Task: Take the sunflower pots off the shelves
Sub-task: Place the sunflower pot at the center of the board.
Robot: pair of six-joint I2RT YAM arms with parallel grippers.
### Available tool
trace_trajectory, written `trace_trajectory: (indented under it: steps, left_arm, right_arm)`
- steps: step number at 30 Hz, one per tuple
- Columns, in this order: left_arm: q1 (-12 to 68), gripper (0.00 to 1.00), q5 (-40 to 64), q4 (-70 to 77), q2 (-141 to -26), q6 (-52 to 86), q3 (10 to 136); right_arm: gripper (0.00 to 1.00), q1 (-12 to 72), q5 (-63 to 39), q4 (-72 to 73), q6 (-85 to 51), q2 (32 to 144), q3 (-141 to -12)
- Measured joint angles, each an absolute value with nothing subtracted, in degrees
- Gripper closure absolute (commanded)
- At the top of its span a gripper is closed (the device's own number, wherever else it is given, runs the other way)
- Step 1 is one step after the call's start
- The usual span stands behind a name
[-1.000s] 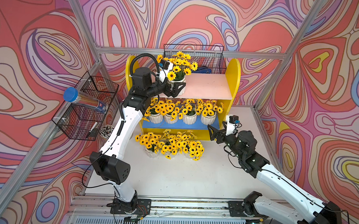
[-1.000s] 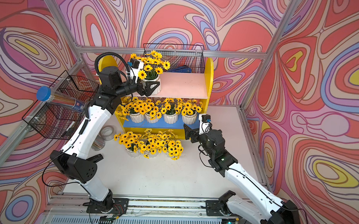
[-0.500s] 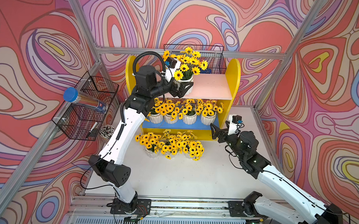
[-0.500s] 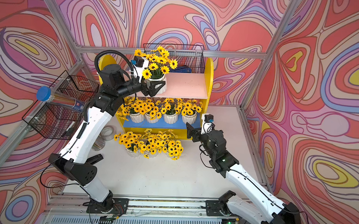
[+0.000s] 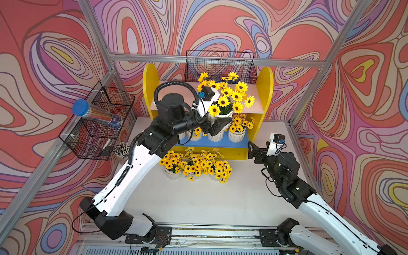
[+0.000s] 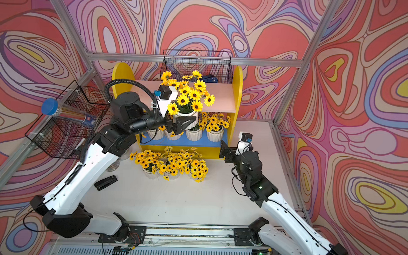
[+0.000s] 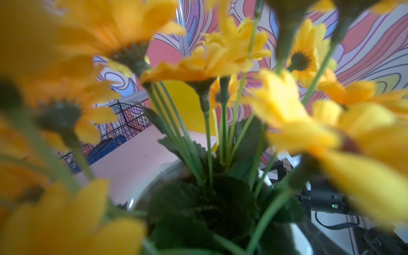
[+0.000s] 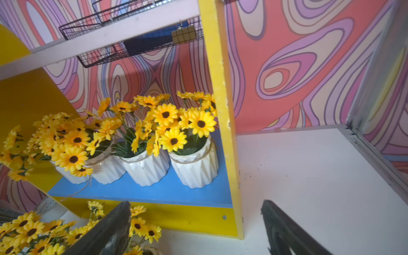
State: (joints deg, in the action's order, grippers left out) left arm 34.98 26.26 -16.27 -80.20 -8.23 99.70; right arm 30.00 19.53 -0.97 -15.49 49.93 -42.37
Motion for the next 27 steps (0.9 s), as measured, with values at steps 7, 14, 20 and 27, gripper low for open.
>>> trace_trajectory:
  steps: [7, 14, 20, 27]
  left_arm:
    - [41.95, 1.0, 21.56, -16.29, -74.19, -8.84, 89.71]
    - [50.54, 1.0, 16.08, -14.63, -71.11, -9.15, 80.12]
    - [52.97, 1.0, 14.7, -9.19, -71.61, -5.63, 70.81]
    - [55.13, 1.0, 12.95, 2.11, -77.36, -1.78, 65.1]
  right_arm:
    - [0.05, 29.17, 25.3, -6.68, -18.61, 48.86, -42.37]
    - [0.05, 26.15, 30.65, -12.71, -22.41, 48.84, -42.37]
    - [0.03, 19.75, 33.71, -16.08, -25.78, 48.56, -42.37]
    - [0.03, 7.51, 33.01, -16.47, -30.52, 47.66, -41.82]
